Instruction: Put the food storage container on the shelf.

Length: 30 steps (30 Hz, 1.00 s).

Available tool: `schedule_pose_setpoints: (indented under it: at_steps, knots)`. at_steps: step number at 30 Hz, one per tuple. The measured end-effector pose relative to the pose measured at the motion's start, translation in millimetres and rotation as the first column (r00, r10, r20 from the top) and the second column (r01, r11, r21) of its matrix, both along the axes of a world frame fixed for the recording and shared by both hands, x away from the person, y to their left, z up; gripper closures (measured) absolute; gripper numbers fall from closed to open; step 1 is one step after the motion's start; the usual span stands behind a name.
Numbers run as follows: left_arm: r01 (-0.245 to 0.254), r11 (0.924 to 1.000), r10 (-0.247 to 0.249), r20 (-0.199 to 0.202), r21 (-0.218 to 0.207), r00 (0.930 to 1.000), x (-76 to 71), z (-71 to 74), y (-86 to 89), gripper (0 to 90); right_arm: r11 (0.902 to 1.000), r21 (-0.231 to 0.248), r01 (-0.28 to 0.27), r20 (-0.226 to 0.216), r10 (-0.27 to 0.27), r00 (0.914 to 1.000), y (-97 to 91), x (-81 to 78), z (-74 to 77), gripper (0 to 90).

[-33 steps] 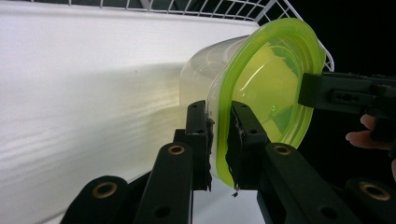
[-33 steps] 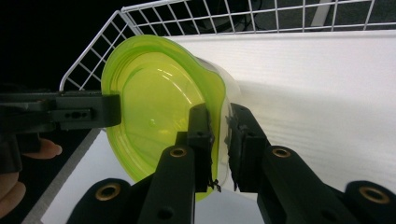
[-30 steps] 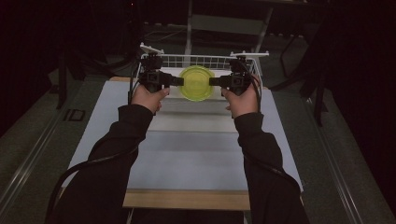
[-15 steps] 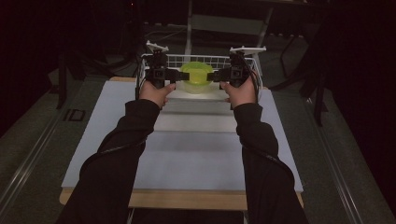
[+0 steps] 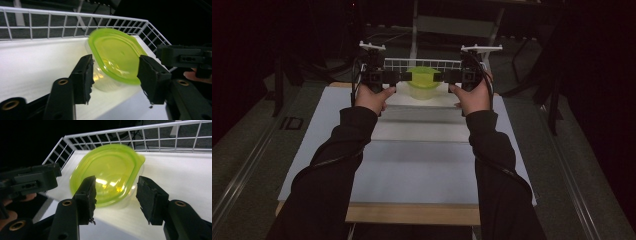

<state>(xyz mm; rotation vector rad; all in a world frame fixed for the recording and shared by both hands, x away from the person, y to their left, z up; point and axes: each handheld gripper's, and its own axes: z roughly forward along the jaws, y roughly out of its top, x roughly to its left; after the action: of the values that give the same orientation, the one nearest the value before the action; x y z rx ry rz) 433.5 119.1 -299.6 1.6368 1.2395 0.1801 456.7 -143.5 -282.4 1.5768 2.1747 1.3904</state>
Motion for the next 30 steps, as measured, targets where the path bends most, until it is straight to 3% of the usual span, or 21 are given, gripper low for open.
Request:
schedule_pose_setpoints:
  at_steps: [6, 9, 11, 12, 15, 16, 18, 20, 21, 25, 30]
  knots:
    - [0.035, 0.9994, -0.035, 0.031, 0.007, 0.9989, -26.2, -5.8, 5.3, 36.2, 0.9994, 0.005, -0.036, 0.027, 0.035, 0.9990, -1.2, -21.6, -8.3, 49.9]
    - [0.087, 0.9950, -0.084, 0.067, -0.049, 0.9942, -37.9, -14.0, 13.9, 26.3, 0.9990, -0.002, -0.045, 0.027, 0.045, 0.9986, -0.1, -29.6, -17.2, 55.3]
    - [0.102, 0.9929, -0.096, 0.096, -0.061, 0.9907, -46.3, -21.6, 17.4, 24.5, 0.9978, -0.017, -0.065, 0.024, 0.065, 0.9976, 2.4, -33.5, -22.8, 59.9]
    - [0.139, 0.9890, -0.131, 0.138, -0.051, 0.9818, -52.4, -28.4, 19.3, 21.1, 0.9968, -0.031, -0.074, 0.030, 0.075, 0.9968, 3.5, -35.0, -24.9, 65.2]
    - [0.169, 0.9856, -0.167, 0.182, 0.003, 0.9691, -63.6, -45.6, 19.5, 16.9, 0.9934, -0.077, -0.085, 0.036, 0.088, 0.9954, 8.6, -40.3, -35.2, 80.9]
    - [0.178, 0.9840, -0.174, 0.203, -0.003, 0.9637, -69.3, -54.1, 19.6, 13.8, 0.9932, -0.083, -0.082, 0.039, 0.085, 0.9956, 10.2, -41.7, -38.0, 87.1]
    - [0.201, 0.9790, -0.189, 0.229, -0.033, 0.9550, -77.0, -66.8, 19.8, 12.2, 0.9923, -0.096, -0.079, 0.039, 0.083, 0.9958, 13.7, -42.7, -42.9, 90.0]
    - [0.194, 0.9810, -0.186, 0.245, -0.006, 0.9513, -86.1, -80.5, 17.8, 8.7, 0.9911, -0.103, -0.085, 0.038, 0.089, 0.9953, 18.4, -42.4, -46.8, 90.0]
    - [0.200, 0.9797, -0.197, 0.240, 0.013, 0.9505, -90.6, -88.9, 17.0, 8.6, 0.9914, -0.101, -0.083, 0.041, 0.088, 0.9953, 20.6, -41.7, -48.5, 90.0]
    - [0.218, 0.9760, -0.214, 0.218, 0.010, 0.9522, -100.6, -112.4, 15.0, 8.6, 0.9943, -0.083, -0.067, 0.047, 0.071, 0.9964, 27.3, -35.4, -53.6, 90.0]
    - [0.224, 0.9744, -0.222, 0.218, 0.012, 0.9505, -106.1, -129.3, 15.3, 8.6, 0.9953, -0.086, -0.045, 0.037, 0.048, 0.9982, 30.3, -24.8, -58.3, 89.9]
